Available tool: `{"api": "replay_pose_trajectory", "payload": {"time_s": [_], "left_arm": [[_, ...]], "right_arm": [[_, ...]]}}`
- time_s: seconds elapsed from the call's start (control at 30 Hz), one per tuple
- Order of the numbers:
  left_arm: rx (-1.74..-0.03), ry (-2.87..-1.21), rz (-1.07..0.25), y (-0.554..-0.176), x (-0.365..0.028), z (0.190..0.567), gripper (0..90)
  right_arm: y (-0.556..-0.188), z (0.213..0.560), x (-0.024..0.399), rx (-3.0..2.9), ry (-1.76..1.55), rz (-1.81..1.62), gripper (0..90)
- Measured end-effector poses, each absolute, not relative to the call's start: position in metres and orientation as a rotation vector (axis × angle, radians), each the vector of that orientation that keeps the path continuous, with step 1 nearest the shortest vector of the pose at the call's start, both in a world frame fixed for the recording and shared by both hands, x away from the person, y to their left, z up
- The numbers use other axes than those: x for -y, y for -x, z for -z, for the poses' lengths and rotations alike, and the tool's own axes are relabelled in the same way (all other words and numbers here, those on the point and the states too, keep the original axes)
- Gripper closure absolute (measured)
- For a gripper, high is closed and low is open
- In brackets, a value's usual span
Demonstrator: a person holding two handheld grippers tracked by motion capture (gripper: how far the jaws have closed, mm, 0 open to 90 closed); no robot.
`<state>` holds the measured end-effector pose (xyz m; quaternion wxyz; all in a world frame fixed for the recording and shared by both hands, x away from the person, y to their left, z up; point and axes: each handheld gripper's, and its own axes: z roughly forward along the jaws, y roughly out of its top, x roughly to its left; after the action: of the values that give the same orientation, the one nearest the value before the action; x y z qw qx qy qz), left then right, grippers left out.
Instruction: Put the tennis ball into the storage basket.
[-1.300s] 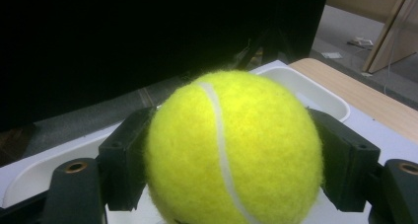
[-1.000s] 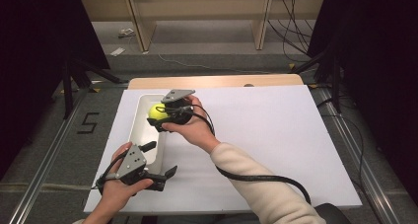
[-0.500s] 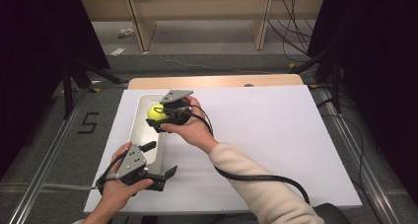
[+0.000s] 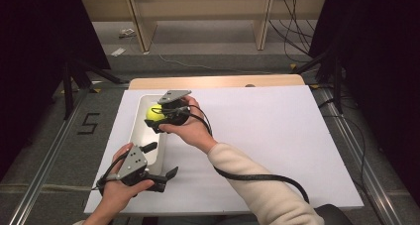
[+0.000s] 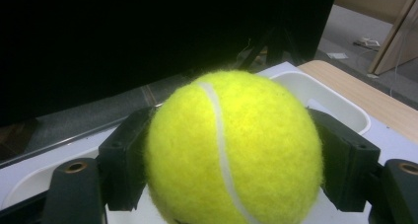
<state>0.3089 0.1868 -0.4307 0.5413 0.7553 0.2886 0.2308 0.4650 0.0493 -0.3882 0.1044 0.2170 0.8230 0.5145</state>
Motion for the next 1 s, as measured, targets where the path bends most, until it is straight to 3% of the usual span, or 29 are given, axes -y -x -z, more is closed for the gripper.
{"api": "replay_pose_trajectory", "payload": {"time_s": [1.0], "left_arm": [[-0.685, -1.797, -0.55, -0.309, -0.187, 0.431, 0.0]], "right_arm": [[-0.469, 0.39, -0.06, -2.448, -0.619, -1.504, 25.9]]}}
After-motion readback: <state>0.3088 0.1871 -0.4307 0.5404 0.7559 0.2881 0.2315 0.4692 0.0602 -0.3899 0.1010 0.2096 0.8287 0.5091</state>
